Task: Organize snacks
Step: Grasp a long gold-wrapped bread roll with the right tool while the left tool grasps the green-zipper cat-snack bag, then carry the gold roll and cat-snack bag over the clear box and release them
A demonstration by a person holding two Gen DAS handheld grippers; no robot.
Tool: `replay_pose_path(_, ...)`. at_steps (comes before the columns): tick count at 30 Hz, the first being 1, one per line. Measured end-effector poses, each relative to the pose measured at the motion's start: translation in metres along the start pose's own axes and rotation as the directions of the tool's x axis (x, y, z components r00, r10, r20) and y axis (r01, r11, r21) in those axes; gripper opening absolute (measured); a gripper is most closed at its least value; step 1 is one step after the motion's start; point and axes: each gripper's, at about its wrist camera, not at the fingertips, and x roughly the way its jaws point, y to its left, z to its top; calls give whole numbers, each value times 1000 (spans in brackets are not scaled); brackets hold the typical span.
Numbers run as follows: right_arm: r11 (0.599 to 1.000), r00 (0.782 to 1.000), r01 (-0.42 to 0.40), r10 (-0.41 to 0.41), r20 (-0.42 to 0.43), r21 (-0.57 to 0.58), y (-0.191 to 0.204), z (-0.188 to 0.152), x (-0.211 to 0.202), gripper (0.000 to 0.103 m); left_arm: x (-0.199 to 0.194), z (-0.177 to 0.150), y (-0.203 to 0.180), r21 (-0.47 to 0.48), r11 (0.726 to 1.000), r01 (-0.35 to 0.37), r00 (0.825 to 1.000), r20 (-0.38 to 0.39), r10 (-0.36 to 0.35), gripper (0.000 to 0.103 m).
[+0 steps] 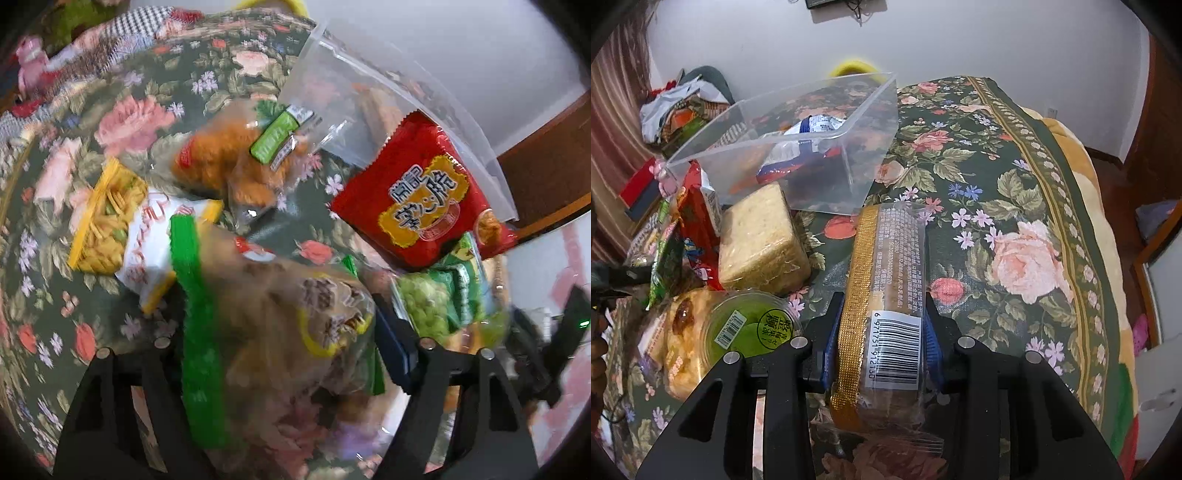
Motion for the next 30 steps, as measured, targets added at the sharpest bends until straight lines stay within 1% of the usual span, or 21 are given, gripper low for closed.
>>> replay_pose_path(1, 1000, 1000, 6, -6, 0, -5, 1, 1, 0, 35, 0, -1, -4, 30, 999, -21, 1000, 10, 20, 68)
replay_pose_path(2, 1000, 1000, 12, -12, 2, -9, 2, 1, -1, 34, -1, -3, -8, 60, 998, -35, 999, 24, 33, 60)
replay_pose_path(3, 1000, 1000, 15, -15, 6, -8, 3, 0, -2, 34, -2, -5, -9, 73, 996, -48, 998, 34, 46, 56)
replay_pose_path(6, 1000, 1000, 8, -8, 17, 17, 0, -1, -7, 33, -6, -9, -11, 86, 995, -50, 998, 40, 46, 48)
replay_pose_path(8, 1000, 1000, 6, -6, 29, 28, -1, -2, -12, 33, -12, -9, -8, 86, 995, -45, 998, 43, 41, 47)
replay_pose_path(11, 999, 998, 23, -24, 52, 23, 2, -4, -23, 33, -24, -9, -7, 100, 994, -46, 997, 63, 39, 46)
replay_pose_path(16, 999, 995, 30, -31, 93, 17, 4, -3, -45, 33, -54, -13, -15, 157, 986, -63, 990, 133, 42, 46)
replay_pose_path(21, 1000, 988, 22, -25, 153, 17, 8, 6, -70, 33, -82, -14, -32, 219, 971, -92, 978, 204, 47, 46)
replay_pose_path(25, 1000, 980, 12, -12, 198, 0, 15, 17, -84, 33, -94, -4, -45, 239, 969, -65, 976, 219, 12, 46)
replay_pose_path(30, 1000, 969, -2, 8, 247, -25, 28, 31, -95, 33, -103, 11, -59, 270, 961, -64, 968, 253, -7, 46)
